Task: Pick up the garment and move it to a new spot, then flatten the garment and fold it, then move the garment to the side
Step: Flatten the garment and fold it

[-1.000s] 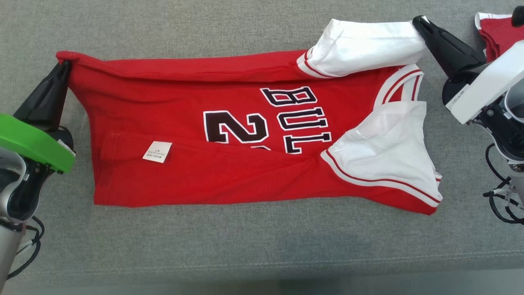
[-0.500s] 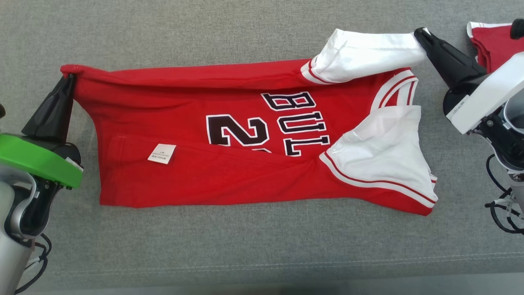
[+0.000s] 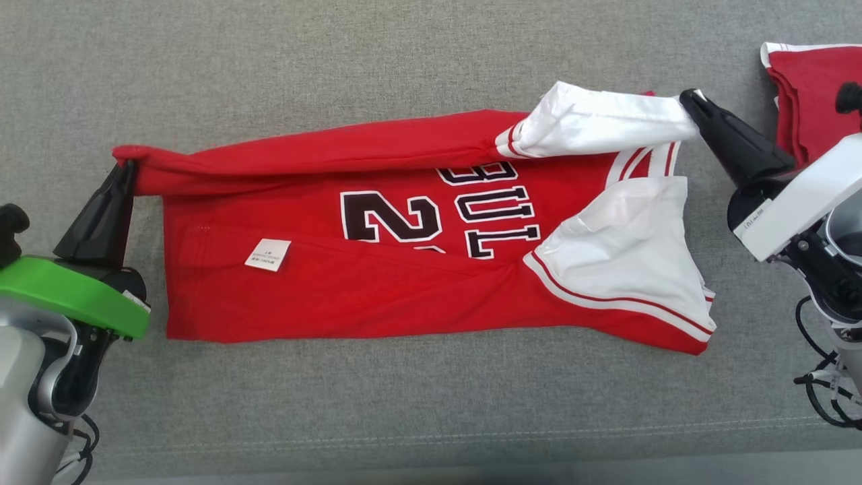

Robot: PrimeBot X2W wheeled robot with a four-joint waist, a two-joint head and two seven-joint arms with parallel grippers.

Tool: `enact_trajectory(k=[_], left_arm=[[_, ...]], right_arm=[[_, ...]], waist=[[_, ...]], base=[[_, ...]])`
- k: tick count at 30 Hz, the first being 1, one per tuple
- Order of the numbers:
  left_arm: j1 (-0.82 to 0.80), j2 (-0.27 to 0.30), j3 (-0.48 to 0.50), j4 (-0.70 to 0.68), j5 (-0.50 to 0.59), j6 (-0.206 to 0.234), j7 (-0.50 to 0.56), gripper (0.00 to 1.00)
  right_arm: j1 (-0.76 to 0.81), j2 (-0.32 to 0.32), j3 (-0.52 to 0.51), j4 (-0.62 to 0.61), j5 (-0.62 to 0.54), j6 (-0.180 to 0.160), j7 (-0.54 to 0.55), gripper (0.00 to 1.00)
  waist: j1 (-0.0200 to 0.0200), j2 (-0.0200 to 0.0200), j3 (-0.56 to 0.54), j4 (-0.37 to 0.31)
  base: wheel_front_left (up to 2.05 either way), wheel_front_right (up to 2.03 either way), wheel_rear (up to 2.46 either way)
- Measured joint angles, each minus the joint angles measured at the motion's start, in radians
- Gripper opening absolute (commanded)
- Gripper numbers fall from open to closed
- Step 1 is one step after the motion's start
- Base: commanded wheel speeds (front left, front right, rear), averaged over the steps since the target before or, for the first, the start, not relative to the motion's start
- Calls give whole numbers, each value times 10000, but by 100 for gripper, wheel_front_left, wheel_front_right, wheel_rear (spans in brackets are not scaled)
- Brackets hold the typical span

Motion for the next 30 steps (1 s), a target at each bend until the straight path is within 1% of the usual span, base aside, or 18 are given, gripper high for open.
enact_trajectory(k=[7, 13, 14, 17, 20, 24, 26, 30], left_arm=[[240, -244, 79, 174, -2, 0, -61, 0], [449, -397, 303, 255, -2, -2, -65, 0], [497, -464, 395, 261, -2, -2, -65, 0], [523, -616, 675, 111, 0, -2, -65, 0], [554, -838, 832, -8, 27, -27, -65, 0], [717, -978, 1057, -184, 305, -27, -65, 0], [858, -1014, 1152, -232, 353, -27, -67, 0], [1135, -1202, 1235, -320, 382, -27, -67, 0]], right_arm=[[773, 10, -73, -391, 82, -159, -151, 0], [1347, 48, -58, -575, 144, -184, -311, 0], [1418, 61, -65, -612, 148, -253, -313, 0], [1617, 63, -136, -729, 161, -261, -405, 0], [1795, 29, -263, -807, 188, -351, -497, 0], [1946, -21, -453, -966, 211, -360, -593, 0], [1975, -52, -491, -1066, 232, -445, -637, 0], [2168, -115, -525, -1179, 232, -493, -675, 0]], waist=[[0, 0, 29, -9], [0, 0, 5, -30], [0, 0, -9, -40], [0, 0, -29, -38], [0, 0, -66, 4], [0, 1, -150, 53], [0, 0, -179, 64], [0, 0, -246, 73]], base=[[0, 0, 0], [0, 0, 0], [0, 0, 0], [0, 0, 0], [0, 0, 0], [0, 0, 0], [0, 0, 0], [0, 0, 0]])
